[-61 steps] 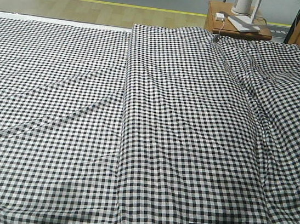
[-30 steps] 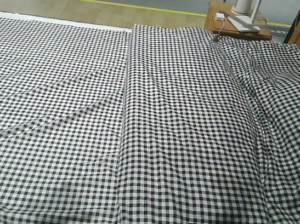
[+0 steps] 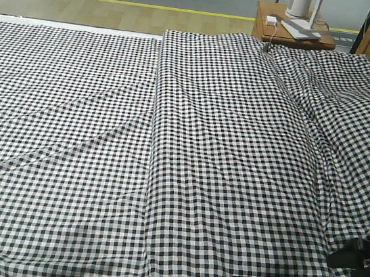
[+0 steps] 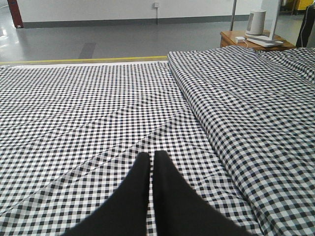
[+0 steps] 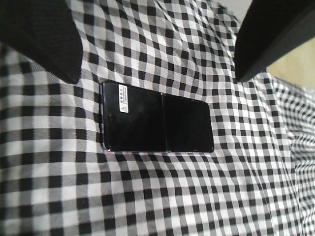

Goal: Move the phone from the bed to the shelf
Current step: 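Lower the right gripper toward the black phone on the sheet, then close the right gripper on the black phone's edge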

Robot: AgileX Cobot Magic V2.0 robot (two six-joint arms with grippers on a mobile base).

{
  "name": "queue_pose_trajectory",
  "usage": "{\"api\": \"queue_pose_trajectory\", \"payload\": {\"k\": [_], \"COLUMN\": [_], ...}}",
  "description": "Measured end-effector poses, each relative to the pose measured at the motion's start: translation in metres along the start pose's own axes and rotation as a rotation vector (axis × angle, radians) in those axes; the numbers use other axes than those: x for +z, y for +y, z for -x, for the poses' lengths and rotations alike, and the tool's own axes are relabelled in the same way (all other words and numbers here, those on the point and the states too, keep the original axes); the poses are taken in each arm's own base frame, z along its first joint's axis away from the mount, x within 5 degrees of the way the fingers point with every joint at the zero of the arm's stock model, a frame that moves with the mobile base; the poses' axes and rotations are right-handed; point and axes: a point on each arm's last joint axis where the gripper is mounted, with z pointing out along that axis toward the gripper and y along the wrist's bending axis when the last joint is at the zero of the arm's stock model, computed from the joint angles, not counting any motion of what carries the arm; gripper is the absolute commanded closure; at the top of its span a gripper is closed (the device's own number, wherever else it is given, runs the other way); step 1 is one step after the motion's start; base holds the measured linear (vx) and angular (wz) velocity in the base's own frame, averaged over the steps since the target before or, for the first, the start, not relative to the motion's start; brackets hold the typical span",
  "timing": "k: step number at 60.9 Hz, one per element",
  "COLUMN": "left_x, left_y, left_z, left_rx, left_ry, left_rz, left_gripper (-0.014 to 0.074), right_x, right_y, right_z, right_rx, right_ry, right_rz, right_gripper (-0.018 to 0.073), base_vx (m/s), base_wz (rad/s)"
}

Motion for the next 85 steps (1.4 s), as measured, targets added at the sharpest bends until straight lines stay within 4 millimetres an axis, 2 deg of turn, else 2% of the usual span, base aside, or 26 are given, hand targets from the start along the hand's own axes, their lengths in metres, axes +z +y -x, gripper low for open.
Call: {"api": "queue_pose_trajectory", "payload": {"k": [19, 57, 85], "left_x": [0.000, 0.000, 0.000], "left_y": [0.000, 0.000, 0.000], "left_z": [0.000, 0.000, 0.000], "left_rx": [0.000, 0.000, 0.000], "left_ry": [0.000, 0.000, 0.000], "left_rz": [0.000, 0.000, 0.000], "left_gripper": [0.0596, 0.0596, 0.0596], "right_x": [0.039, 0.082, 0.105], "right_y": [-0.027, -0.050, -0.064], "right_z": [0.007, -0.005, -0.003], "right_rx": [0.049, 0.015, 0.065], "right_ry": [0.080, 0.090, 0.053], "right_rz": [0.162, 0.218, 0.265], "right_gripper": [-0.0029, -0.0029, -0.0029], "base_vx": [0.00, 0.00, 0.00], "base_wz": [0.00, 0.00, 0.00]}}
